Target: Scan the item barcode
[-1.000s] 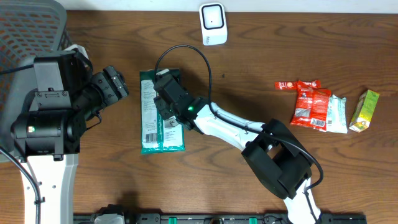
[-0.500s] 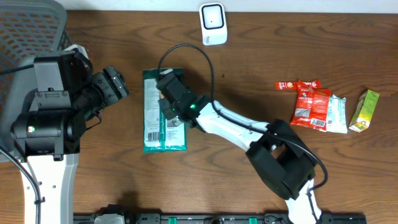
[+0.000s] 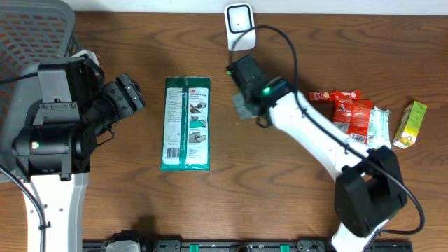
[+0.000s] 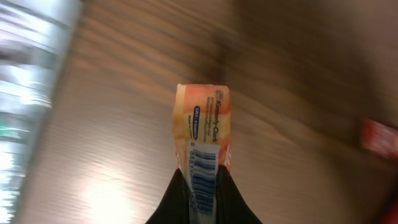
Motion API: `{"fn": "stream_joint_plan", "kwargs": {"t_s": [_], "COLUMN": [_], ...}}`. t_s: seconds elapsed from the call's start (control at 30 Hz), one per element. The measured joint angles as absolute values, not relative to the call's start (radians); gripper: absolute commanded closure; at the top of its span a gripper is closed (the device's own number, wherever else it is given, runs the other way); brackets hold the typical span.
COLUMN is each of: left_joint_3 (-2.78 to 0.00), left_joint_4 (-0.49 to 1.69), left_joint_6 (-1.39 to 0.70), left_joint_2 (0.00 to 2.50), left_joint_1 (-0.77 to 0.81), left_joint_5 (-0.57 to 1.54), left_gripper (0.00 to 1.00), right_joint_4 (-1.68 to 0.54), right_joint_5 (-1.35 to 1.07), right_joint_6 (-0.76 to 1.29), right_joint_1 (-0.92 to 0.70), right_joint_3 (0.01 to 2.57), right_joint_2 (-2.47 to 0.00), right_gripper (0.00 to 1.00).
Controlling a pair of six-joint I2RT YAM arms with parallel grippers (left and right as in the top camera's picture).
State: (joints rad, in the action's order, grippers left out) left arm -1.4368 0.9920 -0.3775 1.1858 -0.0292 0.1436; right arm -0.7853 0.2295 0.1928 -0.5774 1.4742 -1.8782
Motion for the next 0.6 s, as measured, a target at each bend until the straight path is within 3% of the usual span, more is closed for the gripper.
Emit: {"fn": "stream_joint_plan", "kwargs": {"t_s": [0.2,0.23,0.27,0.4,0.6], "left_joint_3": [-1.437,-1.437,-1.437,-1.437,-1.437], "left_joint_4": [0.992,0.992,0.992,0.992,0.992], "left_joint_6": [-0.377,-0.377,-0.377,-0.377,-0.377], "left_joint_2": [1.186,1.186,1.186,1.185,1.186], "left_joint_1": [-0.029,-0.029,-0.029,-0.029,-0.029], "left_joint_5": [0.144,0.144,0.144,0.144,0.144], "left_gripper": [0.14,0.14,0.15,0.15,0.15], "right_joint_4": [-0.818,-0.815,-0.813,-0.810,-0.811], "right_joint_5": [0.321,0.324,0.325,0.289,0.216], "right_joint_6": [0.184,0.186,0.189,0.195,0.193], "right_joint_1": [-0.478,-0.469,-0.465,-0.463,-0.479], "right_joint_3": [1.474,1.474,1.474,1.474,1.474], "right_joint_2": [-1.971,-1.991,-2.010,-2.057,-2.064], "right_gripper": [0.93,0.89,0.78,0.60,0.50]}}
